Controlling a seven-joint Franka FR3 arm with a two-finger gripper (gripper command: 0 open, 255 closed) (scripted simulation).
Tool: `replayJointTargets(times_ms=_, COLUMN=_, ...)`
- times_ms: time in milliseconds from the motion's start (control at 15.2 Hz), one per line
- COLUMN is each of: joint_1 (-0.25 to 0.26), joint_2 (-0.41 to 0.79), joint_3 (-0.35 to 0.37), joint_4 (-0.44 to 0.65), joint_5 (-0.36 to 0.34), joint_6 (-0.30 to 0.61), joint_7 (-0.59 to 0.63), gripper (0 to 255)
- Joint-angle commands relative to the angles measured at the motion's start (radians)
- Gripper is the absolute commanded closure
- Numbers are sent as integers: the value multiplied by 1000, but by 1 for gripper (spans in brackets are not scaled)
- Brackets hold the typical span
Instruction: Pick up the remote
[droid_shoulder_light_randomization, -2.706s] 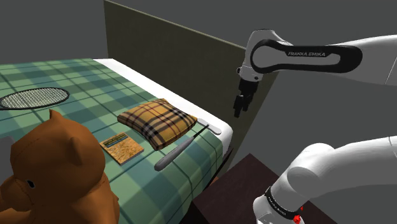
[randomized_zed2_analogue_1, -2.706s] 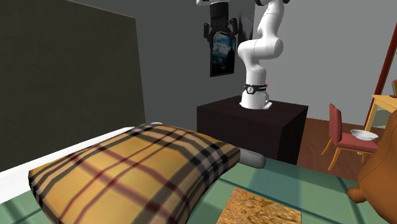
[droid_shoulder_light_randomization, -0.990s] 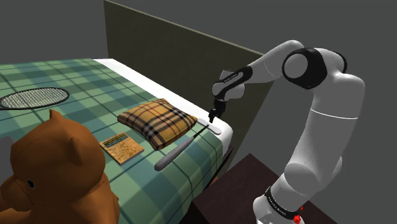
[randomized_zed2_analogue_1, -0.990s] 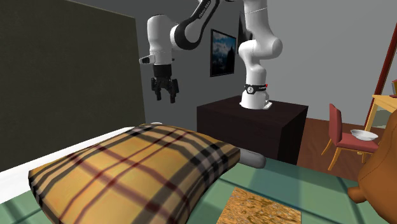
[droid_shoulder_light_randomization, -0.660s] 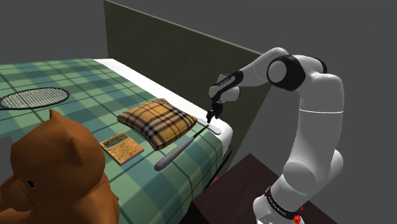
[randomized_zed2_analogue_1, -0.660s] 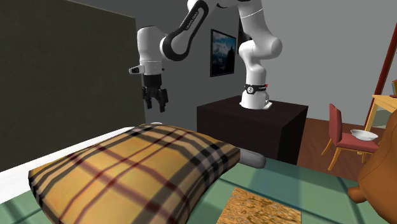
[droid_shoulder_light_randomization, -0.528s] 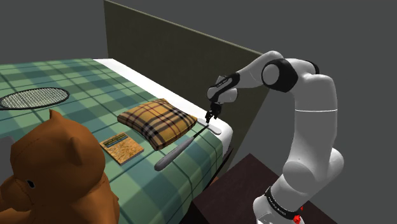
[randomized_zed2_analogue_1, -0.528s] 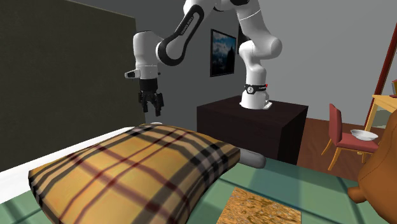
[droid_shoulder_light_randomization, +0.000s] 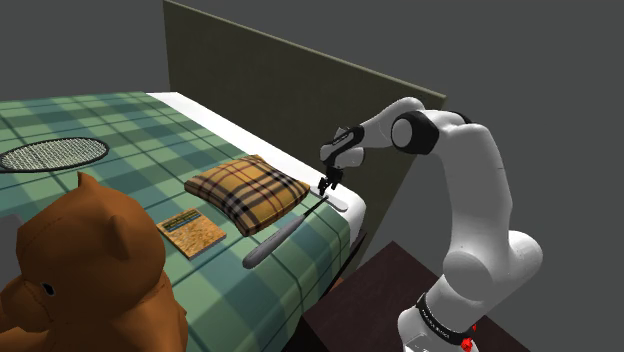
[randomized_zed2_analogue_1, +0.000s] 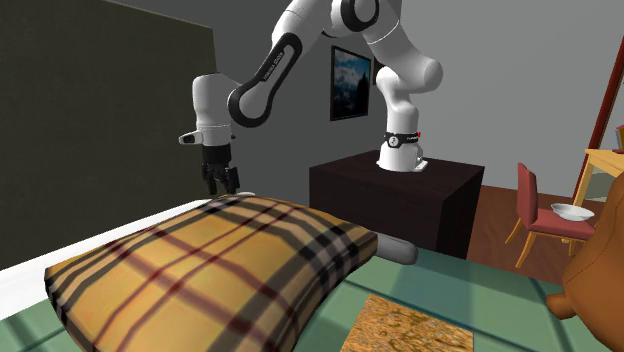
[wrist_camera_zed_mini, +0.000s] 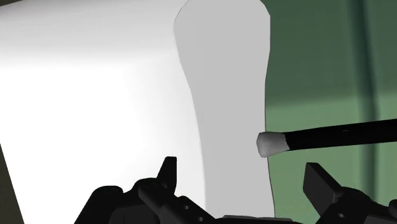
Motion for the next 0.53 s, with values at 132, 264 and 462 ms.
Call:
replayJointTargets(times_ms=132, joint_1=-5, joint_2=48, joint_3=5, joint_4=19, joint_5=5, joint_6=29, joint_7=-3, gripper=0)
replayJointTargets(times_ms=264, joint_1=-5, joint_2=54, joint_3=6, joint_4=22, joint_5=5, joint_6=33, joint_7=-4, gripper=0)
replayJointTargets(times_ms=462, joint_1=-6, joint_2=56, joint_3=6, joint_4=25, joint_5=5, joint_6=32, joint_7=-4, gripper=255)
